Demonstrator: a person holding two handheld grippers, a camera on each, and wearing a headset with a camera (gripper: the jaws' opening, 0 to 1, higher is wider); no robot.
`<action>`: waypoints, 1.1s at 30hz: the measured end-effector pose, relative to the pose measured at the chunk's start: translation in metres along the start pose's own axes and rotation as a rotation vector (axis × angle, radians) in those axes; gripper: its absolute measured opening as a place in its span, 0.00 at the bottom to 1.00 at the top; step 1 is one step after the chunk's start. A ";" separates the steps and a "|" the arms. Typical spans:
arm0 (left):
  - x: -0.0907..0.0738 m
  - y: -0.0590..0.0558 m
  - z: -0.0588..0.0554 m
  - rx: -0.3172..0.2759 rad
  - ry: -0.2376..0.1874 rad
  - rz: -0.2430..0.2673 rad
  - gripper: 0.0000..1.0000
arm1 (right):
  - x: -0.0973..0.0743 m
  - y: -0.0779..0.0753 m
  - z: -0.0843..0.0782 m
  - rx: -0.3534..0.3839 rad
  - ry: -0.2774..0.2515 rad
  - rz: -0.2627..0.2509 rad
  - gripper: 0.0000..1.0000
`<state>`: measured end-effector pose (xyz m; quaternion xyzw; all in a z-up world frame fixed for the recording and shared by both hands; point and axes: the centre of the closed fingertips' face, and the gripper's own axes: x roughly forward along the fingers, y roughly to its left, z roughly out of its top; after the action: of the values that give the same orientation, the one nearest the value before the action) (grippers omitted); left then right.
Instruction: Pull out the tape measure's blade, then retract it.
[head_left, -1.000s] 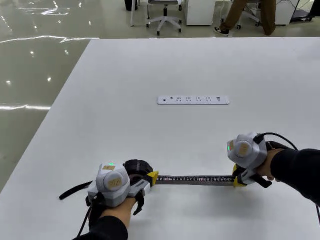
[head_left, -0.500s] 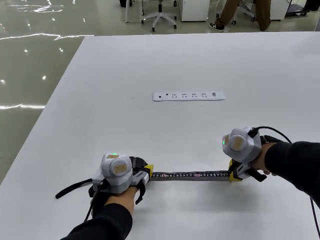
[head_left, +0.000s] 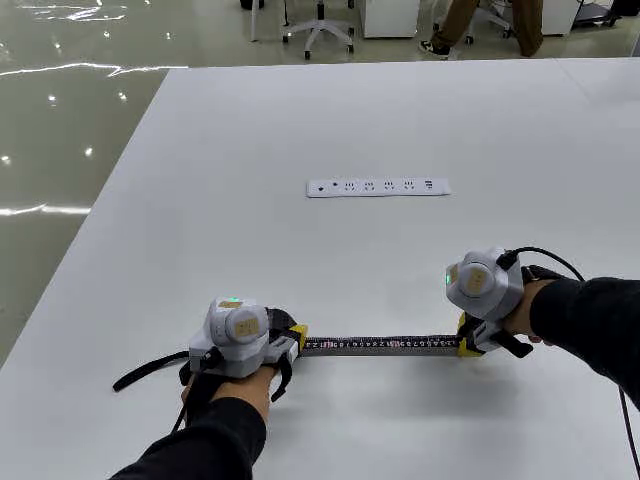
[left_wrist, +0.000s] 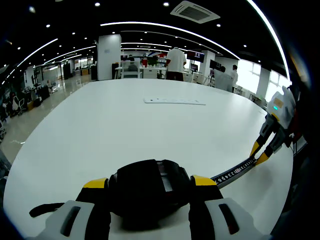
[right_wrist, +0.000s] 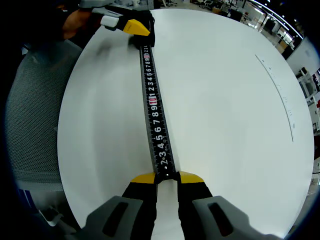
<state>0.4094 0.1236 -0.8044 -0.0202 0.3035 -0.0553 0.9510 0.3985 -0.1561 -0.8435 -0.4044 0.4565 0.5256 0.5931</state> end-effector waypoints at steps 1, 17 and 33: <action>0.000 0.000 0.000 0.000 0.001 -0.001 0.59 | 0.000 0.000 0.000 0.000 0.001 0.000 0.10; 0.000 0.000 -0.001 -0.007 0.010 -0.006 0.60 | 0.002 0.001 0.002 -0.056 0.007 0.001 0.10; 0.001 0.000 -0.001 -0.011 0.015 -0.004 0.60 | 0.005 0.003 0.007 -0.070 0.019 0.004 0.10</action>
<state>0.4096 0.1235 -0.8061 -0.0258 0.3108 -0.0556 0.9485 0.3962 -0.1477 -0.8461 -0.4288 0.4444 0.5386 0.5733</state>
